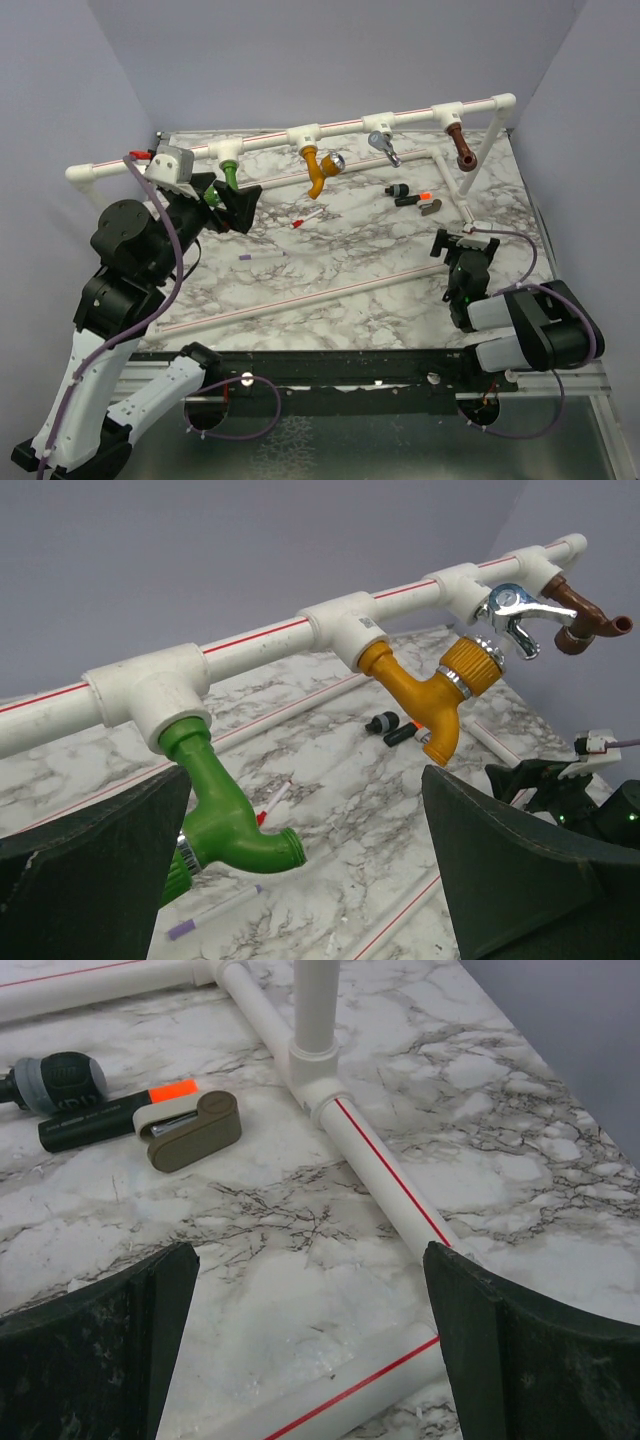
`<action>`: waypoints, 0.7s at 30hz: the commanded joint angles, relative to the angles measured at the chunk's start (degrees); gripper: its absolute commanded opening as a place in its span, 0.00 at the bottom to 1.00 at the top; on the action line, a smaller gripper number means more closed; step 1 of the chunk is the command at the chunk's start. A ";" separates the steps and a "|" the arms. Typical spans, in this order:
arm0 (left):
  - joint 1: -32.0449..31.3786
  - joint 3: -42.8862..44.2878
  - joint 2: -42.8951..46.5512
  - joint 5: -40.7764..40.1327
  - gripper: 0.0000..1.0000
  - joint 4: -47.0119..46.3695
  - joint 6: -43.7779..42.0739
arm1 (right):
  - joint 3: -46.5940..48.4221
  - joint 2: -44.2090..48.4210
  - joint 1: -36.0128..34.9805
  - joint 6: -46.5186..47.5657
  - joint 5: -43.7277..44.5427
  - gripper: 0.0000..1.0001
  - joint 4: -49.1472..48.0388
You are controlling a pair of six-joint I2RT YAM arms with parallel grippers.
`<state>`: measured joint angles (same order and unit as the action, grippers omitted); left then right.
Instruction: Install the water faucets
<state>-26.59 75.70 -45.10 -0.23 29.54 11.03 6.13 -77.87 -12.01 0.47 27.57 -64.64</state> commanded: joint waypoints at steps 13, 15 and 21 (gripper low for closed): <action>-3.29 5.92 5.39 0.81 0.99 -0.69 -3.94 | 3.19 -16.36 1.39 6.04 -9.78 1.00 -20.67; -3.25 7.83 5.39 2.32 0.99 -0.70 -3.28 | 3.27 -15.89 1.46 5.95 -9.78 1.00 -19.70; -3.25 12.46 5.58 5.87 0.99 -1.47 -0.95 | 3.36 -16.05 1.46 5.95 -9.79 1.00 -19.83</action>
<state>-29.71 84.97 -40.32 1.17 29.17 8.25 9.02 -94.43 -10.85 6.07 18.79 -82.21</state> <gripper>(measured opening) 0.990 0.998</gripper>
